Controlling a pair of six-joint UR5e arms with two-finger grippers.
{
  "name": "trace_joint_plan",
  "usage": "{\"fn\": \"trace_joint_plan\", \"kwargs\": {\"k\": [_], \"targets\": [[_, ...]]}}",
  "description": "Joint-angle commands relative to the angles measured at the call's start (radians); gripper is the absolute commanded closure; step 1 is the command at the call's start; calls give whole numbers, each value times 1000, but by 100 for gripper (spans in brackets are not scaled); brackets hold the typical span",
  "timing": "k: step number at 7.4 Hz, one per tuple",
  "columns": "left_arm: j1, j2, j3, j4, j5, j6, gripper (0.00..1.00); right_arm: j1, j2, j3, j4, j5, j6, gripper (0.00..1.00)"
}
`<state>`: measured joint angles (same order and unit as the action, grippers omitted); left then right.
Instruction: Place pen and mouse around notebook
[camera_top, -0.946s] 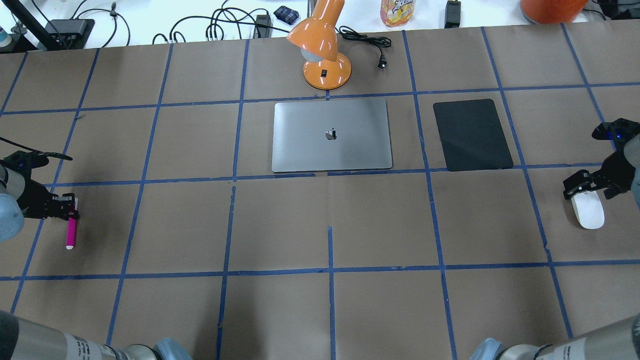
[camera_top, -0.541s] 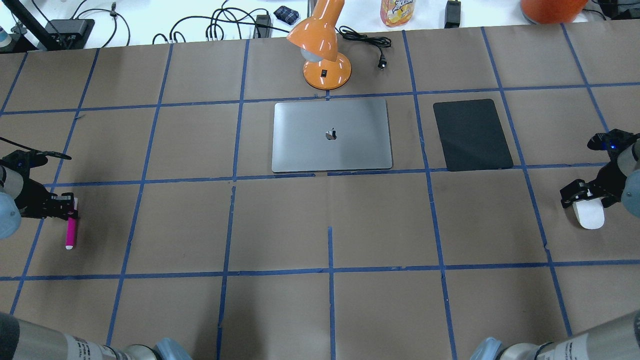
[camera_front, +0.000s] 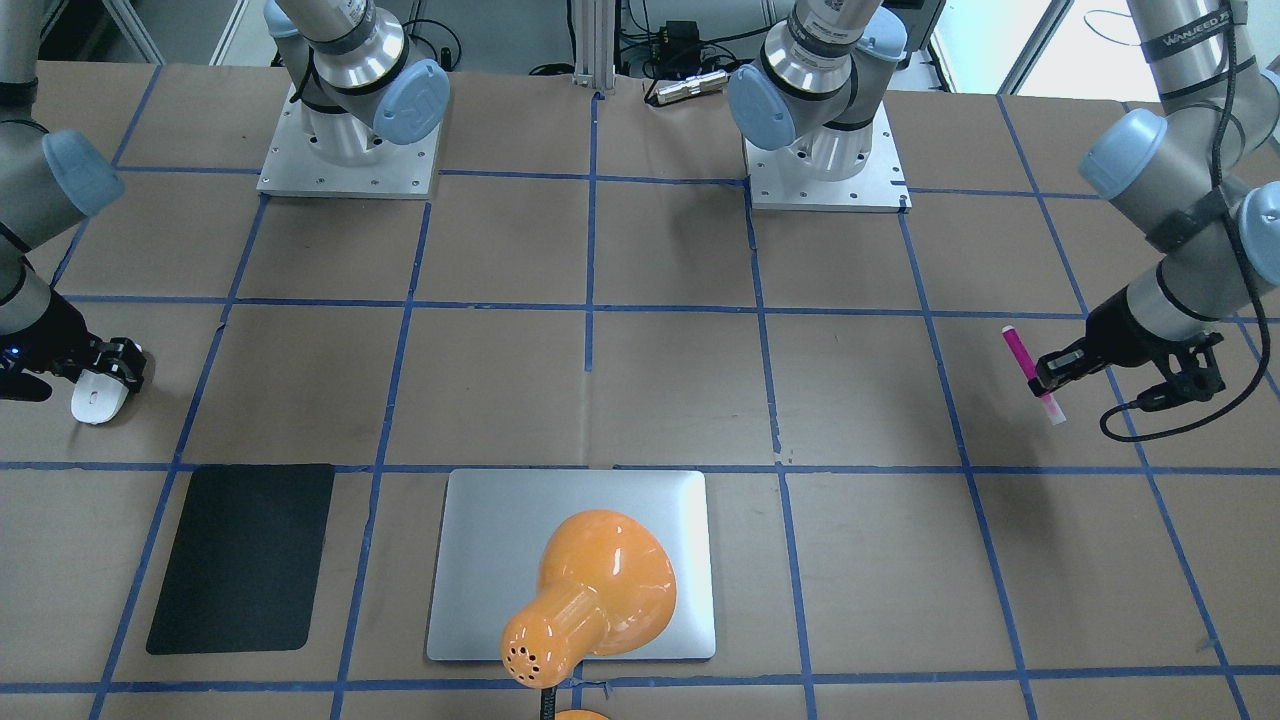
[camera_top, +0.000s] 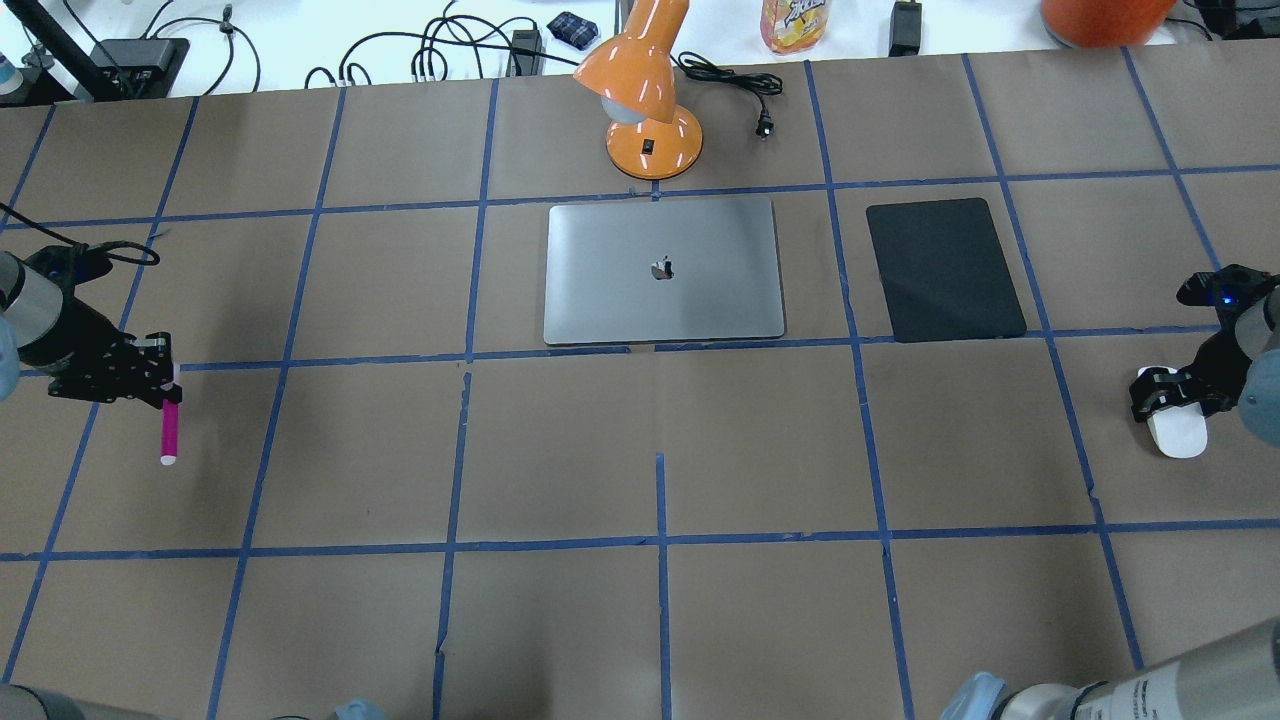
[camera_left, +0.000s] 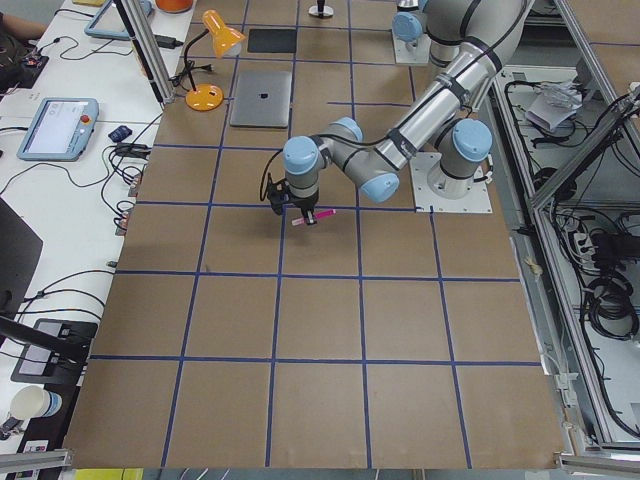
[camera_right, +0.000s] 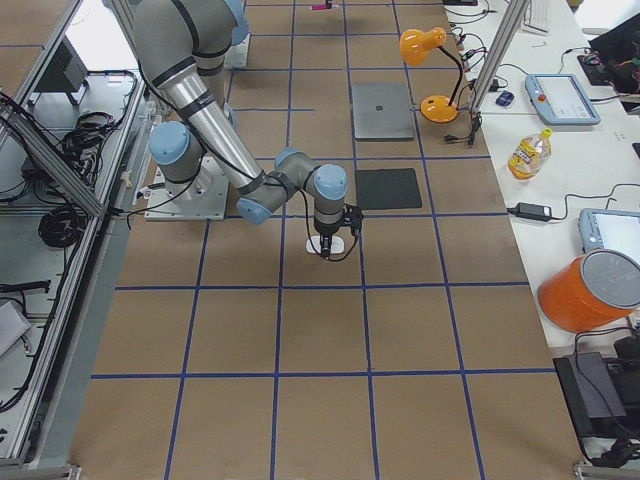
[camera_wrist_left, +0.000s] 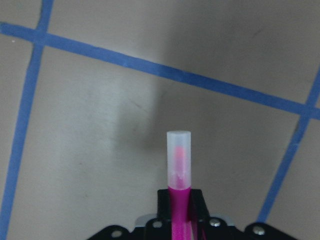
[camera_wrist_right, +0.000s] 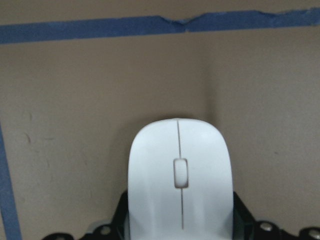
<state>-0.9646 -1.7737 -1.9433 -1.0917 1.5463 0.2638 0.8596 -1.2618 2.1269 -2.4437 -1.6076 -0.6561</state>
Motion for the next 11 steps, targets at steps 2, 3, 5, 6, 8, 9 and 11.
{"fn": "trace_joint_plan", "kwargs": {"k": [2, 3, 5, 6, 8, 9, 11], "targets": [[-223, 74, 12, -120, 6, -428, 99, 13, -19, -19, 11, -1, 18, 69], [-323, 79, 12, -125, 6, -619, 99, 37, -25, -56, 12, 14, 24, 68], [-541, 45, 18, -128, 3, -1026, 100, 227, -10, -129, 11, 15, 128, 68], [-633, 28, 18, -113, -15, -1219, 100, 321, 10, -175, 11, 14, 215, 65], [-767, -21, 21, -24, -25, -1443, 100, 419, 95, -260, 9, 76, 302, 67], [-817, -61, 23, 52, -73, -1536, 100, 464, 154, -333, 11, 124, 337, 67], [-923, -114, 38, 87, -72, -1792, 100, 495, 231, -367, 6, 110, 343, 67]]}}
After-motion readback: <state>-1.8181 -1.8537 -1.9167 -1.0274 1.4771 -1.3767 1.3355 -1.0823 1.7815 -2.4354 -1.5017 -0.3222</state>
